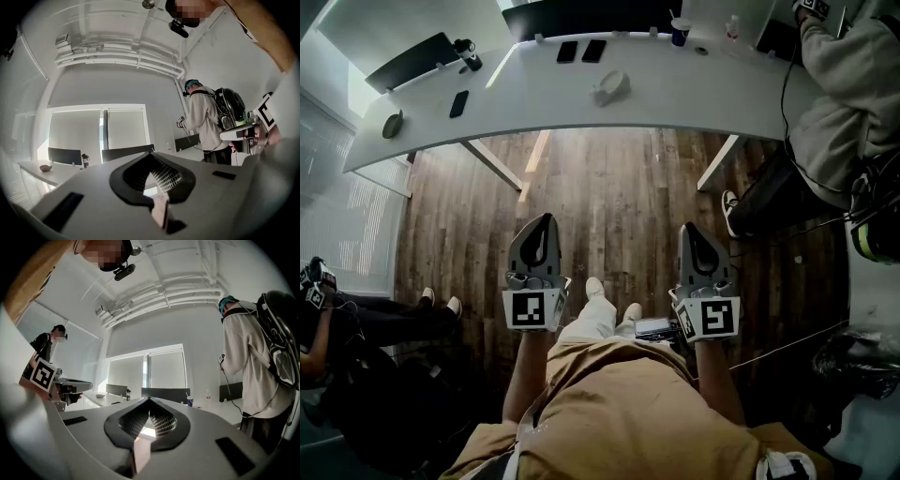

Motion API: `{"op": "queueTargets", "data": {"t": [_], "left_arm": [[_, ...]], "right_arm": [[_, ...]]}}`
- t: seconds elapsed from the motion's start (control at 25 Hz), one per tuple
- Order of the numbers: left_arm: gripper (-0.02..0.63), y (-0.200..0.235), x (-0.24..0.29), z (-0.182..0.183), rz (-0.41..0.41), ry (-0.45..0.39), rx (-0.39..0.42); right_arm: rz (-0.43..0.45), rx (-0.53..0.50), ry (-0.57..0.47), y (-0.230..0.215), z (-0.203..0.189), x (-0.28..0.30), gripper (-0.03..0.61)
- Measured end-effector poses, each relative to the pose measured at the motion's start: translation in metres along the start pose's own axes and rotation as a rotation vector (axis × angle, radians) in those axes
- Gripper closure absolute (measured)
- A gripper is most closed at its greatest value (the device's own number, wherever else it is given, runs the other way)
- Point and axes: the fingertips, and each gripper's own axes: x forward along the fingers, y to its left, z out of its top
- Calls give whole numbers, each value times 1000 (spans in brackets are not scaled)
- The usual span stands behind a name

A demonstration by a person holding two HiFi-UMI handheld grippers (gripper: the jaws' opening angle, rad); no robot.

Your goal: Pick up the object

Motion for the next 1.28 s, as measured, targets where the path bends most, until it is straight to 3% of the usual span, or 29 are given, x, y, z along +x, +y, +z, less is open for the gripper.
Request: {"op": "queueTargets", "data": {"t": [0.28, 0.72, 0.96, 1.28], "left_arm": [[606, 28, 52, -10, -16, -26, 2], [606, 82, 128, -4, -55, -74, -29], [606, 104, 142, -14, -36, -41, -36], [606, 109, 170, -24, 4, -15, -40]], "right_arm": [[-33, -31, 9, -9, -10, 52, 571], [-85, -61, -19, -9, 8, 136, 571], [-87, -52, 33, -4, 3, 164, 571], [-31, -27, 17, -13, 1, 195, 571]]}}
